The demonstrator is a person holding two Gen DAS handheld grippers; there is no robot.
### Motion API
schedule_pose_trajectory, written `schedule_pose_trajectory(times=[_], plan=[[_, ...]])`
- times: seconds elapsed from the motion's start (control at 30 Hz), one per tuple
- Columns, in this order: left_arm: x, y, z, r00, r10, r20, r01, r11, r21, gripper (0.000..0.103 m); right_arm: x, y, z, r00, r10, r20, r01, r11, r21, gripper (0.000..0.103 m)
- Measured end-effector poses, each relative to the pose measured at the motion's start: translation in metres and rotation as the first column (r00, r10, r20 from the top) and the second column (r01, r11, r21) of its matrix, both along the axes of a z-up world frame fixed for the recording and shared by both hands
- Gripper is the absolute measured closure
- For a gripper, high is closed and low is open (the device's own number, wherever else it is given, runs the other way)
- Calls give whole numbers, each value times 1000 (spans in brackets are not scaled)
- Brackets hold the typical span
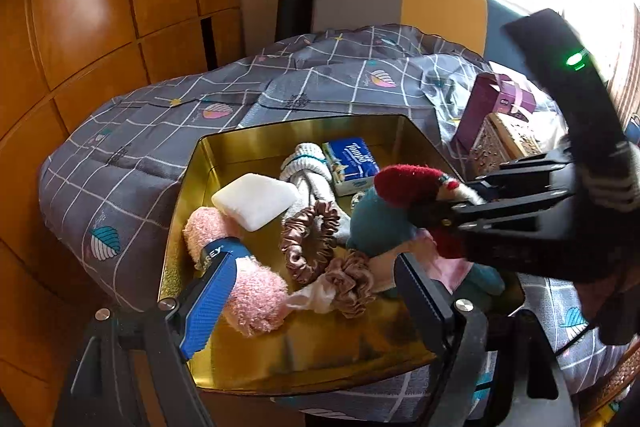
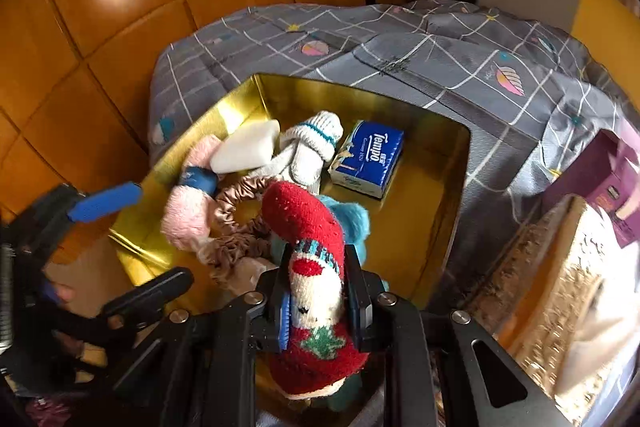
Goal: Organize soft objects
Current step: 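Carry the red sock over the gold tray and open the right tool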
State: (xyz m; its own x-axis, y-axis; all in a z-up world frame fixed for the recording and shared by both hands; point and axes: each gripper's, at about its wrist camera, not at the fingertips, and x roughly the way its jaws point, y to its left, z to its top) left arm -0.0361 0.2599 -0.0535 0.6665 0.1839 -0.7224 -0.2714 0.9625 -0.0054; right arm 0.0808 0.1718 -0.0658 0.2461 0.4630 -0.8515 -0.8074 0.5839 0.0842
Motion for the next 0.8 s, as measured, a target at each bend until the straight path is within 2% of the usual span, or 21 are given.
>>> schedule_pose_trajectory(times=[0.23,0.4,0.5,0.63,0.8], plan=[[0,8,-8,999,29,-13,-29,1000,-9,21,16,20,-12,996,-64,60,67,996,-54,82],[-2,16,-7,998,64,-6,-64,998,-19,21,19,10,-7,995,-93,-28,93,996,9,75],[-2,20,-7,997,80,-7,-80,997,-22,21,18,-4,-1,991,-120,-66,124,991,58,47],[-3,22,-6,996,87,-3,-87,996,-22,21,12,-20,14,987,-145,-70,152,981,119,44],[-4,19,-2,996,88,12,-88,996,-12,21,0,-41,41,985,-169,14,164,971,171,33]])
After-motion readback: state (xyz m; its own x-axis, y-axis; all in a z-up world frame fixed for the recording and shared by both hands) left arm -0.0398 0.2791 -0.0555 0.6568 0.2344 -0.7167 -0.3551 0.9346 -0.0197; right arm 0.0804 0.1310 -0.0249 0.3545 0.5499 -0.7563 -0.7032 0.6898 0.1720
